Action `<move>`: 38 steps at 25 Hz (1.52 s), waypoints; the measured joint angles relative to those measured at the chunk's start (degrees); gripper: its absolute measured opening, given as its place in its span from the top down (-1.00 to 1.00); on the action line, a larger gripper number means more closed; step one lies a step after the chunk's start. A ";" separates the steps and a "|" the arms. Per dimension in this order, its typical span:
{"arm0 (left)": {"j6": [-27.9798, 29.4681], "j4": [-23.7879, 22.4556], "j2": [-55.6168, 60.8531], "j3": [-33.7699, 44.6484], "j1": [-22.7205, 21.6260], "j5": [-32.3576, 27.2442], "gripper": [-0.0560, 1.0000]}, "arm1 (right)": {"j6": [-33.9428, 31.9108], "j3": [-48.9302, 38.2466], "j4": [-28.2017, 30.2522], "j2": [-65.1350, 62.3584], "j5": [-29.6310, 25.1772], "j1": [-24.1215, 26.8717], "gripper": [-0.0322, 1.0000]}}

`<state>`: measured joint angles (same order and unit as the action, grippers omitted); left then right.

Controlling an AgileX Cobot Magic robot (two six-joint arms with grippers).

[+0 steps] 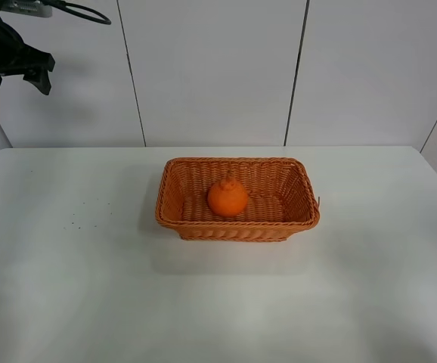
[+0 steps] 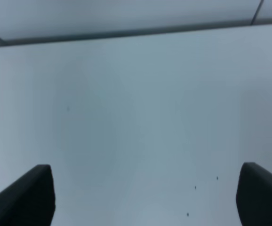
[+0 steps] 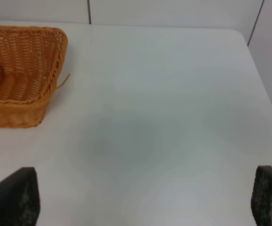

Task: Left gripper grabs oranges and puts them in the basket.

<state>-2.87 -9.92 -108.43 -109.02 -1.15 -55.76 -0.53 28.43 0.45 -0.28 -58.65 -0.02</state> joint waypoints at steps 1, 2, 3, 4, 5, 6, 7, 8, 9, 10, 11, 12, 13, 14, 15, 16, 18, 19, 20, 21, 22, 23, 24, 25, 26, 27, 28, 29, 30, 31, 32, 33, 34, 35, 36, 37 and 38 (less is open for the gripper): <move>0.00 0.00 0.25 0.28 0.00 -0.02 -0.77 | 0.00 0.00 0.00 0.00 0.00 0.00 -0.41; 0.00 0.00 0.83 1.06 0.00 0.16 -0.77 | 0.00 0.00 0.00 0.00 0.00 0.00 -0.41; 0.00 0.00 1.76 2.24 0.00 0.44 -0.77 | 0.00 0.00 0.00 0.00 0.00 0.00 -0.41; 0.00 0.00 3.01 3.42 0.00 0.86 -0.77 | 0.00 0.00 0.00 0.00 0.00 0.00 -0.41; 0.00 0.00 4.32 5.08 0.00 1.48 -0.77 | 0.00 0.00 0.00 0.00 0.00 0.00 -0.41; 0.00 0.00 6.16 6.99 0.00 2.26 -0.77 | 0.00 0.00 0.00 0.00 0.00 0.00 -0.41; 0.00 0.00 8.19 9.07 0.00 2.93 -0.77 | 0.00 0.00 0.00 0.00 0.00 0.00 -0.41; 0.00 0.00 10.07 10.92 0.00 3.81 -0.77 | 0.00 0.00 0.00 0.00 0.00 0.00 -0.41; 0.00 0.00 12.36 13.19 0.00 4.87 -0.77 | 0.00 0.00 0.00 0.00 0.00 0.00 -0.41; 0.00 0.00 14.75 15.57 0.00 6.08 -0.77 | 0.00 0.00 0.00 0.00 0.00 0.00 -0.41; 0.00 0.00 17.15 17.58 0.00 7.06 -0.77 | 0.00 0.00 0.00 0.00 0.00 0.00 -0.41; 0.00 0.00 19.18 20.02 0.00 8.22 -0.77 | 0.00 0.00 0.00 0.00 0.00 0.00 -0.41; 0.00 -0.24 21.59 22.42 0.00 9.05 -0.77 | 0.00 0.00 0.00 0.00 0.00 0.00 -0.41; 0.00 -0.56 23.95 24.85 0.00 9.91 -0.77 | 0.00 0.00 0.00 0.00 0.00 0.00 -0.41; 0.00 -0.99 26.01 26.87 0.00 10.56 -0.77 | 0.00 0.00 0.00 0.00 0.00 0.00 -0.41; 0.00 -1.38 28.47 29.31 0.00 11.49 -0.77 | 0.00 0.00 0.00 0.00 0.00 0.00 -0.41; 0.00 -2.50 33.35 33.62 0.00 12.56 -0.77 | 0.00 0.00 0.00 0.00 0.00 0.00 -0.41; 0.00 -3.07 35.39 35.88 0.00 12.97 -0.77 | 0.00 0.00 0.00 0.00 0.00 0.00 -0.41; 0.22 -3.59 37.78 38.15 0.00 13.63 -0.77 | 0.00 0.00 0.00 0.00 0.00 0.00 -0.41; 0.48 -3.99 40.18 40.33 0.00 14.26 -0.77 | 0.00 0.00 0.00 0.00 0.00 0.00 -0.41; 0.54 -4.23 42.46 42.00 0.00 14.41 -0.78 | 0.00 0.00 0.00 0.00 0.00 0.00 -0.41; 0.62 -4.42 44.35 43.91 0.00 14.49 -0.79 | 0.00 0.00 0.00 0.00 0.00 0.00 -0.41; 0.68 -4.48 46.65 45.73 0.00 14.49 -0.79 | 0.00 0.00 0.00 0.00 0.00 0.00 -0.41; 0.69 -4.48 48.90 47.49 0.00 14.43 -0.80 | 0.00 0.00 0.00 0.00 0.00 0.00 -0.41; 0.75 -4.53 50.78 48.88 0.00 14.36 -0.80 | 0.00 0.00 0.00 0.00 0.00 0.00 -0.41; 0.87 -4.53 53.01 50.51 0.00 14.32 -0.80 | 0.00 0.00 0.00 0.00 0.00 0.00 -0.41; 1.03 -4.53 55.20 52.07 0.00 14.42 -0.80 | 0.00 0.00 0.00 0.00 0.00 0.00 -0.41; 1.47 -4.66 57.40 53.36 0.00 14.78 -0.80 | 0.00 0.00 0.00 0.00 0.00 0.00 -0.41; 1.74 -4.73 59.19 54.88 0.00 15.51 -0.80 | 0.00 0.00 0.00 0.00 0.00 0.00 -0.41; 1.80 -4.73 61.29 56.23 0.00 16.19 -0.80 | 0.00 0.00 0.00 0.00 0.00 0.00 -0.41; 2.08 -4.73 63.23 57.41 0.00 16.74 -0.80 | 0.00 0.00 0.00 0.00 0.00 0.00 -0.41; 2.37 -4.73 64.73 58.24 0.00 17.06 -0.80 | 0.00 0.00 0.00 0.00 0.00 0.00 -0.41; 2.87 -4.73 66.43 59.14 0.00 17.12 -0.80 | 0.00 0.00 0.00 0.00 0.00 0.00 -0.41; 2.87 -4.73 68.12 59.96 0.00 16.88 -0.80 | 0.00 0.00 0.00 0.00 0.00 0.00 -0.41; 2.87 -4.73 69.75 60.65 0.00 16.63 -0.80 | 0.00 0.00 0.00 0.00 0.00 0.00 -0.41; 3.17 -4.73 71.16 61.61 0.00 16.47 -0.80 | 0.00 0.00 0.00 0.00 0.00 0.00 -0.41; 3.31 -4.73 72.93 62.71 0.00 16.23 -0.80 | 0.00 0.00 0.00 0.00 0.00 0.00 -0.41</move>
<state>0.45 -14.64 -35.51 -46.31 -1.15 -39.53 -0.53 28.43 0.45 -0.28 -58.65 -0.02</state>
